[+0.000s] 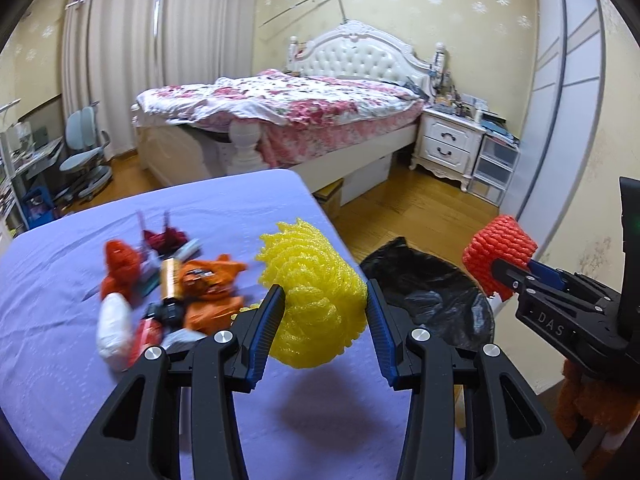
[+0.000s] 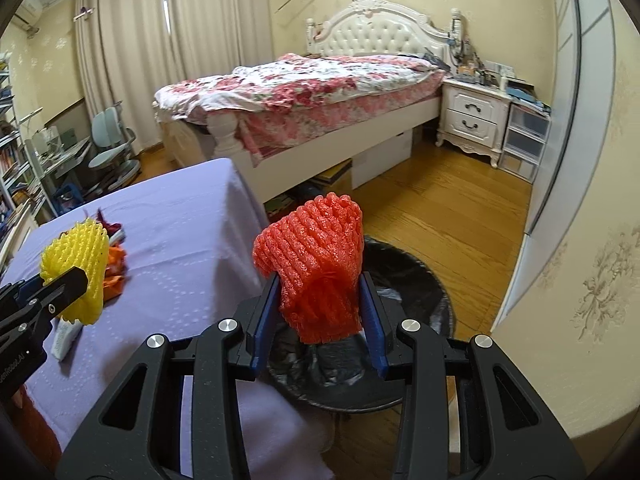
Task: Collect trash
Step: 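Carry both held foam nets over the black trash bin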
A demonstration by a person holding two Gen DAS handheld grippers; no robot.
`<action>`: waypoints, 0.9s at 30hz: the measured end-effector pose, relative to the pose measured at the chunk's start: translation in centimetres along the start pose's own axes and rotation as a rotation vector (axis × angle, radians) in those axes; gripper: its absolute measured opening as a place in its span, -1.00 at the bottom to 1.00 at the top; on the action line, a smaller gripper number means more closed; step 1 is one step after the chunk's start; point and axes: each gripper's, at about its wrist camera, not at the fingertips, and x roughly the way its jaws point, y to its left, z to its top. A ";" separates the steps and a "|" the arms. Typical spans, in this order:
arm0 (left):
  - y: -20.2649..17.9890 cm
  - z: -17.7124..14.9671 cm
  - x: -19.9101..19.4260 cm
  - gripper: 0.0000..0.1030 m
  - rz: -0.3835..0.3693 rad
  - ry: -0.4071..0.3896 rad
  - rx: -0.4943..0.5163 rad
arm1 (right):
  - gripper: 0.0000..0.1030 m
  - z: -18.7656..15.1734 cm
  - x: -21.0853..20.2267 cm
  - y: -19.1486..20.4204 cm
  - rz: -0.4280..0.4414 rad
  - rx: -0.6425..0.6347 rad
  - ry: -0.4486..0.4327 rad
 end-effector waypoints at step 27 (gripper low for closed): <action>-6.8 1.1 9.0 -0.07 -0.041 0.115 0.138 | -0.25 0.6 5.1 -5.9 -0.056 0.099 0.058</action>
